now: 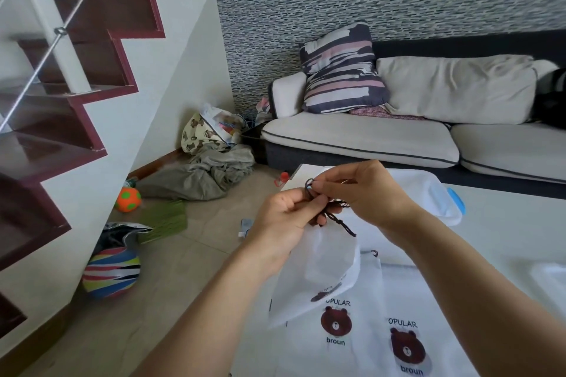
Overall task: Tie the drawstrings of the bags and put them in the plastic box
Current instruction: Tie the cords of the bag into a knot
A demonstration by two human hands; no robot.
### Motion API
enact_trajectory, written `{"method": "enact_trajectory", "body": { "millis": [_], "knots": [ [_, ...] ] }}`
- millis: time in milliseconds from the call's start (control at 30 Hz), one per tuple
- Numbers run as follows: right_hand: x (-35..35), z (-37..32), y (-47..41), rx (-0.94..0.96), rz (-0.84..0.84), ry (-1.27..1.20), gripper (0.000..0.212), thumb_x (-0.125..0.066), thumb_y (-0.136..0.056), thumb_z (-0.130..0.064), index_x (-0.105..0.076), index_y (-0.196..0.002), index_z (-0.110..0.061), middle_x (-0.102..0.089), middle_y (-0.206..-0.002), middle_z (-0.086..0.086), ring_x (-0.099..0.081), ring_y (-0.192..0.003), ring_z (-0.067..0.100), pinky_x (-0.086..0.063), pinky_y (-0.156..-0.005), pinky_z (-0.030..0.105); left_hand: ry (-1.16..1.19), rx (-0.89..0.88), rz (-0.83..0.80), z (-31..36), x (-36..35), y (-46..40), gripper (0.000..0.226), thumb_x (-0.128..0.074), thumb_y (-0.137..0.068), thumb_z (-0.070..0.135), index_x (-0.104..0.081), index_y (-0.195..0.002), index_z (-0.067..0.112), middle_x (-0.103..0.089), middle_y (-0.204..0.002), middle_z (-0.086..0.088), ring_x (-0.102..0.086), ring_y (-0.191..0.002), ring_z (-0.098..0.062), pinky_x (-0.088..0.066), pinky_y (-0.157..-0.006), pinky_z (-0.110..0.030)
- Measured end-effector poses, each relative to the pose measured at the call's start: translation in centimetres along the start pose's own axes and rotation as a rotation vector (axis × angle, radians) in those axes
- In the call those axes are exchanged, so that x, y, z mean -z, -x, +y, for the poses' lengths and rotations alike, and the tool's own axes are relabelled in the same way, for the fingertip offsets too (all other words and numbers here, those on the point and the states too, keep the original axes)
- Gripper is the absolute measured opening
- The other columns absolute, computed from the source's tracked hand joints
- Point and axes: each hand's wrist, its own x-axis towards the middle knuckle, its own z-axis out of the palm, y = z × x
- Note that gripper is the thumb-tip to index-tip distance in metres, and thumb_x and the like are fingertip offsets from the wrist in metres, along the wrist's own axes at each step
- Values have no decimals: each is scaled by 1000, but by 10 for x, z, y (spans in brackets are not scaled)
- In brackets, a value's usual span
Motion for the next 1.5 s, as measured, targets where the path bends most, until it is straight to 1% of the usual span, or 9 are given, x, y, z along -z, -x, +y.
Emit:
{"method": "enact_trajectory", "body": {
  "millis": [100,167,400,667,800,967,1100,1333,1500],
  "knots": [
    [6,3,-4,-83,56,40,19,-68,-93,-38,-76,-98,-22,-74,-89,-2,-67,-80,11,-54,-71,23,20,0,107,0,2,-2,14,-63,-97,11,-75,-98,4,-72,-95,-27,-58,-63,-5,-48,-77,-20],
    [10,6,-7,-148,121,70,28,-68,-90,-50,-72,-100,-25,-73,-100,-1,-69,-91,19,-57,-82,35,75,22,154,1,3,-4,16,-59,-99,10,-74,-97,7,-75,-79,-14,-58,-62,-4,-48,-76,-18],
    [6,15,-3,-315,-135,34,29,-82,-80,-31,-75,-91,-5,-71,-82,3,-65,-77,13,-54,-89,30,148,65,245,3,4,-5,12,-61,-99,16,-68,-101,7,-68,-64,7,-56,-63,-9,-49,-70,-23],
    [5,18,-1,-262,-198,-82,27,-80,-80,-21,-78,-105,-9,-76,-111,8,-66,-117,22,-47,-109,38,110,12,180,4,7,-4,12,-60,-99,13,-61,-107,3,-77,-85,-1,-65,-81,-19,-56,-85,-30],
    [1,21,-1,-301,-128,-268,41,-83,-73,-6,-68,-110,3,-74,-110,20,-71,-104,29,-46,-110,43,126,-53,135,4,6,-5,2,-57,-99,8,-58,-100,9,-79,-98,-4,-74,-95,-13,-56,-89,-24],
    [1,16,3,-245,-184,-263,44,-79,-79,-10,-70,-120,-25,-72,-112,22,-65,-97,25,-47,-101,41,142,-56,48,8,6,-3,10,-54,-100,4,-57,-109,8,-79,-92,-4,-75,-91,-15,-58,-84,-26],
    [0,21,3,-212,-214,-316,35,-81,-74,-20,-77,-109,-13,-71,-98,19,-51,-94,32,-39,-93,44,65,-35,43,8,9,-2,14,-58,-99,5,-58,-110,11,-70,-76,0,-62,-68,-9,-53,-73,-24],
    [-4,16,2,-66,-91,-168,21,-75,-84,-1,-79,-104,-6,-75,-95,24,-66,-86,32,-53,-90,54,-4,-21,105,6,11,-5,18,-62,-97,7,-62,-114,10,-64,-66,2,-60,-63,-8,-47,-82,-39],
    [-11,19,6,11,16,-158,13,-77,-82,1,-81,-93,-4,-77,-88,17,-75,-91,30,-57,-95,44,-125,-106,150,0,9,-10,19,-62,-97,7,-59,-116,10,-69,-67,6,-63,-64,-5,-53,-78,-26]
  ]
}}
